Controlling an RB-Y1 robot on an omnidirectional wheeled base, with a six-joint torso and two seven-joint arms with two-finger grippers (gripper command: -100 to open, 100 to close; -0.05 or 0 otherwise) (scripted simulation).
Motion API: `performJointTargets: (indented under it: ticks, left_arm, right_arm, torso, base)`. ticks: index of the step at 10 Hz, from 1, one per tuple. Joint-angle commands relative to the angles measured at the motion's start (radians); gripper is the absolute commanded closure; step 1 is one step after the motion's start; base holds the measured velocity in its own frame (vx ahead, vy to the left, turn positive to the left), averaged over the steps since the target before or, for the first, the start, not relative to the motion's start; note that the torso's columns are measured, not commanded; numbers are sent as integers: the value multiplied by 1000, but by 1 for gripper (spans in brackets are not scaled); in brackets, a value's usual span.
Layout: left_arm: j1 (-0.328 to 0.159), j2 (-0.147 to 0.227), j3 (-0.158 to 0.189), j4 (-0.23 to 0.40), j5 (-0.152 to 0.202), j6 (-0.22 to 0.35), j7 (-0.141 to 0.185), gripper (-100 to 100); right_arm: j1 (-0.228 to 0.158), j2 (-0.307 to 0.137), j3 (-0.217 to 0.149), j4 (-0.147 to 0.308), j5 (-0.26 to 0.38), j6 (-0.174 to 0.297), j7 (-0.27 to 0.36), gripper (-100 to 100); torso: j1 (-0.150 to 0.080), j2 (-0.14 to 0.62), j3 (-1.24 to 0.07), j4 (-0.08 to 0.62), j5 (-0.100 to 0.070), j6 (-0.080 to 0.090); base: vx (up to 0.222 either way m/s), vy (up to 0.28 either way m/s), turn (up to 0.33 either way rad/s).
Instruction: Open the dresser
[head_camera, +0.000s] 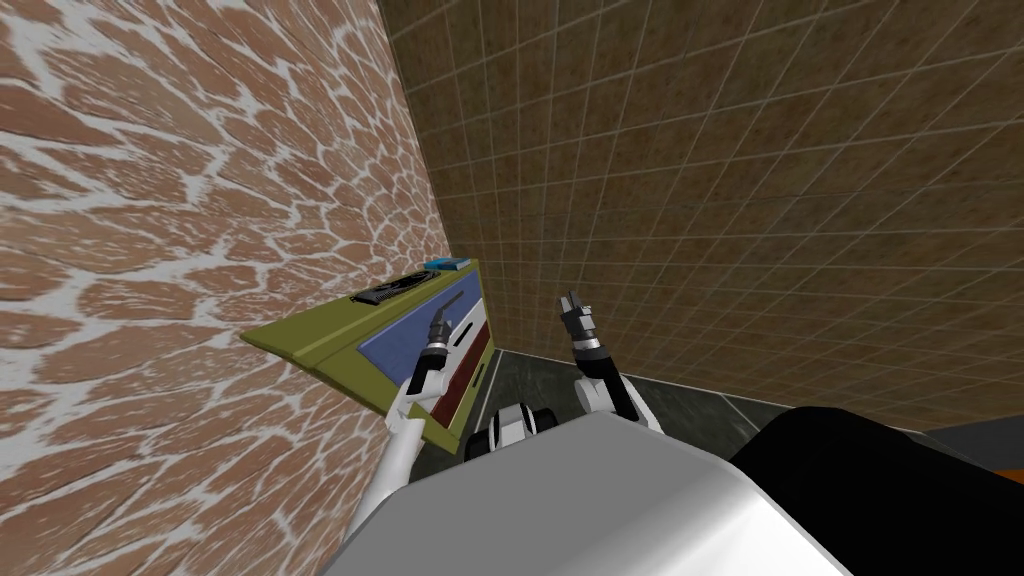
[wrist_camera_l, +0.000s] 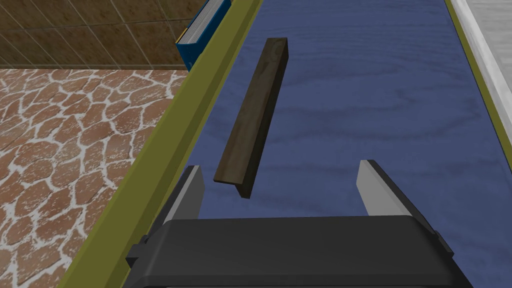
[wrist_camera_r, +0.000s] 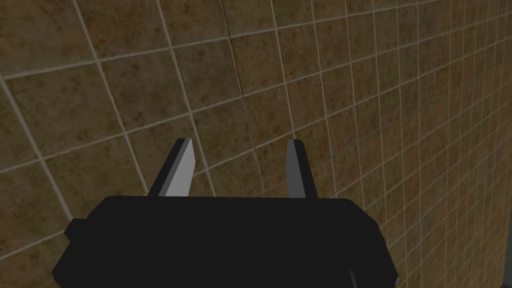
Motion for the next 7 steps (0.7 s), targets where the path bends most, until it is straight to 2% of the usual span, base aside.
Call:
performJointTargets:
  ticks: [1, 3, 4, 5, 7]
  left_arm:
    - [-81, 10, 23, 92, 14, -33, -5, -100]
    - [-126, 10, 23, 155, 14, -33, -5, -100]
    - [-126, 10, 23, 177, 14, -33, -5, -100]
    - [-177, 20, 45, 211, 27, -70, -11, -100]
    - [-243, 20, 45, 275, 27, -70, -11, -100]
  right_arm:
    - [0, 0, 0, 0, 0, 0, 0, 0]
    - [0, 0, 0, 0, 0, 0, 0, 0]
    - [0, 0, 0, 0, 0, 0, 0, 0]
    - [0, 0, 0, 0, 0, 0, 0, 0]
    - [0, 0, 0, 0, 0, 0, 0, 0]
  torso:
    - [0, 6, 3, 2, 0, 0]
    - [1, 5, 3, 2, 0, 0]
    - [1, 1, 1, 1, 0, 0]
    - [1, 1, 0, 0, 0, 0]
    - [0, 6, 4, 2, 0, 0]
  base:
    - [-104, -7, -13]
    - [-38, 11, 1]
    - [-1, 5, 0]
    - [-86, 2, -21]
    - [-88, 0, -9]
